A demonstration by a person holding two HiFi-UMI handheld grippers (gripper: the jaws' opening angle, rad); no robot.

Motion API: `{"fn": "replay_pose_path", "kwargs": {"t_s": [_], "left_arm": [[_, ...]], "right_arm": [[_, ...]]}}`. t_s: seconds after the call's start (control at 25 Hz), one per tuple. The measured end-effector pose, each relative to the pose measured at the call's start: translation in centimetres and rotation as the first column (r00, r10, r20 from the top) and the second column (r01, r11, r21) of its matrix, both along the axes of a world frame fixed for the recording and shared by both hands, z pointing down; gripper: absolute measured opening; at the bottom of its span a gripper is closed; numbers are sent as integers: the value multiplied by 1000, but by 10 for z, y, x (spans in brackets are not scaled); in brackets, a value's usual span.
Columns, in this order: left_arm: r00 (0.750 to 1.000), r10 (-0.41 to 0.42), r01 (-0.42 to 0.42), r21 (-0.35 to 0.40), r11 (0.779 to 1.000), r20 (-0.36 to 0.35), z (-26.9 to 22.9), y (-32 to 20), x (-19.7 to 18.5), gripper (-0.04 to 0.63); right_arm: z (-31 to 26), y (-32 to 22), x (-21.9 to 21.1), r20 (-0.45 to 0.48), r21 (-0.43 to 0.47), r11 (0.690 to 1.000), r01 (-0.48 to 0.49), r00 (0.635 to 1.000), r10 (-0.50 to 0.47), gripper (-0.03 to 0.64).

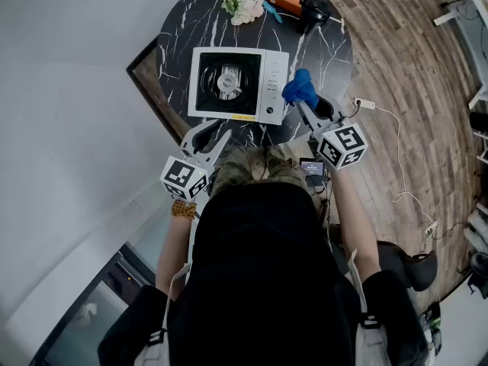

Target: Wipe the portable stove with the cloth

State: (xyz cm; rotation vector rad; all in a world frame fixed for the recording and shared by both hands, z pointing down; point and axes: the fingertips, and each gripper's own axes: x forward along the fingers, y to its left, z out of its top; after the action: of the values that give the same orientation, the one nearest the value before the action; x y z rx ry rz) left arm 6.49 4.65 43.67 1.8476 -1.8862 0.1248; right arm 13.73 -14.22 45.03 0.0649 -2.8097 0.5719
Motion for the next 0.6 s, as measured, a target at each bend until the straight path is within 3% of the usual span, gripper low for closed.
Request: {"fn": "replay_pose_path", "kwargs": {"t_s": [0.2, 0.36, 0.48, 0.6], "left_arm": [[991, -82, 97, -137, 986, 106, 50, 24, -51, 114], [980, -67, 111, -234, 966, 186, 99, 30, -90, 120], [975, -12, 79, -295, 952, 220, 128, 34, -108, 137], [977, 24, 52, -348, 936, 212, 151, 32, -119, 140]], "right_arm": [[24, -8, -23, -110, 82, 992, 93, 990, -84, 91], [45, -23, -53, -196, 163, 964, 209, 965, -176, 112], [66, -30, -81, -311, 246, 918, 311, 923, -229, 115], [99, -40, -110, -479, 303, 846, 439, 838, -263, 115]]}}
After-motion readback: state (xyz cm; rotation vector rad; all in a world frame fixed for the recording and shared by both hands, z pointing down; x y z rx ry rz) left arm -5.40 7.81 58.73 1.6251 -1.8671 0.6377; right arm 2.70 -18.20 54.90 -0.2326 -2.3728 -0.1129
